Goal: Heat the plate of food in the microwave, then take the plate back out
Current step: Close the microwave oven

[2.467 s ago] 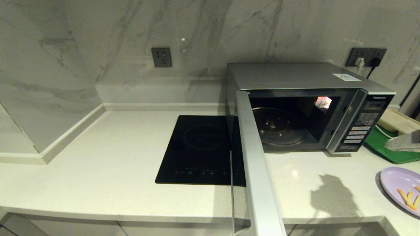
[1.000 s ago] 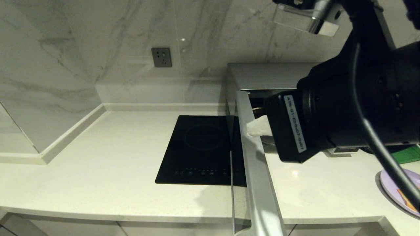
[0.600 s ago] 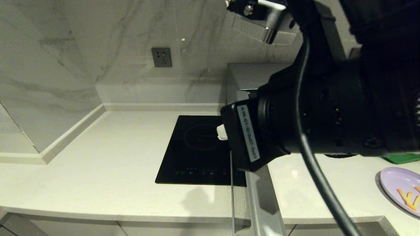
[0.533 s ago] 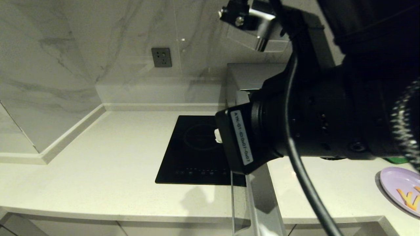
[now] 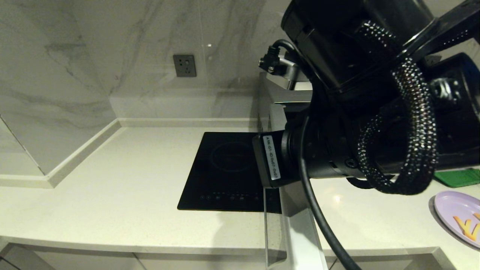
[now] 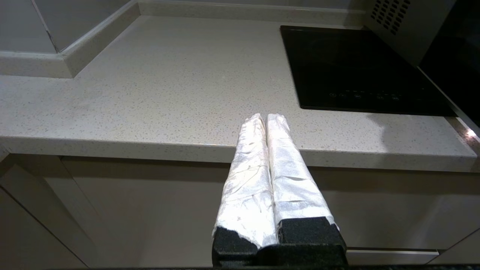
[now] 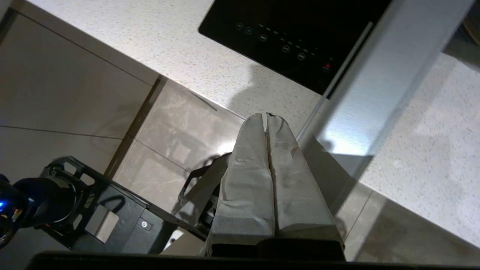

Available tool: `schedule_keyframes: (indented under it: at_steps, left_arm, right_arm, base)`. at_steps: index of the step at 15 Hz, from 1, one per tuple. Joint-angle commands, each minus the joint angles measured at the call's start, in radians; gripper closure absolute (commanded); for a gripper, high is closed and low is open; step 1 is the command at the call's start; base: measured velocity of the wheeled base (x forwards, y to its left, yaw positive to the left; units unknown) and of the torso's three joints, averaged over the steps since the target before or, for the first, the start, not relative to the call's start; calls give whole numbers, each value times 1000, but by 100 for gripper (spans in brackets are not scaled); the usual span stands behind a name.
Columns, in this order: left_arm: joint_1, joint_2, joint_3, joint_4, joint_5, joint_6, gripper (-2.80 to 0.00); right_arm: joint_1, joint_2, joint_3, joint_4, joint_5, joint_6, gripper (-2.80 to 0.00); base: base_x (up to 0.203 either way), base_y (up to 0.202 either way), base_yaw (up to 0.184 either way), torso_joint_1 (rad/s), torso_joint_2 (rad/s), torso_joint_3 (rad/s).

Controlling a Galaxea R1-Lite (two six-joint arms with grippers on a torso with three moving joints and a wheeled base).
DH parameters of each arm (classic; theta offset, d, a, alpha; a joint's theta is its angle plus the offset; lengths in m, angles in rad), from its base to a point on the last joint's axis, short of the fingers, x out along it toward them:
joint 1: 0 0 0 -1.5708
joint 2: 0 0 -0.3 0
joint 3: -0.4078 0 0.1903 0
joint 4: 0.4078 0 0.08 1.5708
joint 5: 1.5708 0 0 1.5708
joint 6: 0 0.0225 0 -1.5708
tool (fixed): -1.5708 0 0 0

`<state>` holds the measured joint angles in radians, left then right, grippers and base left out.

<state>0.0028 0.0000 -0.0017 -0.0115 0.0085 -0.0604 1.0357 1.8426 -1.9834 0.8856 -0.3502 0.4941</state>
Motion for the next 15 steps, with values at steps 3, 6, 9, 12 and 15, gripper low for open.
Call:
schedule_keyframes:
  at_steps: [3,6,9,12,15]
  left_arm:
    - [0,0,0,-1,1,-1,0]
    - [0,0,0,-1,1,-1,0]
    - [0,0,0,-1,1,-1,0]
    - [0,0,0,-1,1,-1,0]
    - [0,0,0,-1,1,-1,0]
  right_arm:
    - [-6,-3,8,41,-4,54,0]
    - [-6,-3,29,41,-4,57,0]
    - [-15,-12,61,42,-8,83,0]
    - [-18,-55,141,43,-52,118,0]
    - [-56,-105,182,44,-101,151,0]
  base:
    - [0,0,0,0,0,0]
    - [0,0,0,0,0,0]
    - [0,0,0,0,0,0]
    - [0,0,0,0,0,0]
    - [0,0,0,0,0,0]
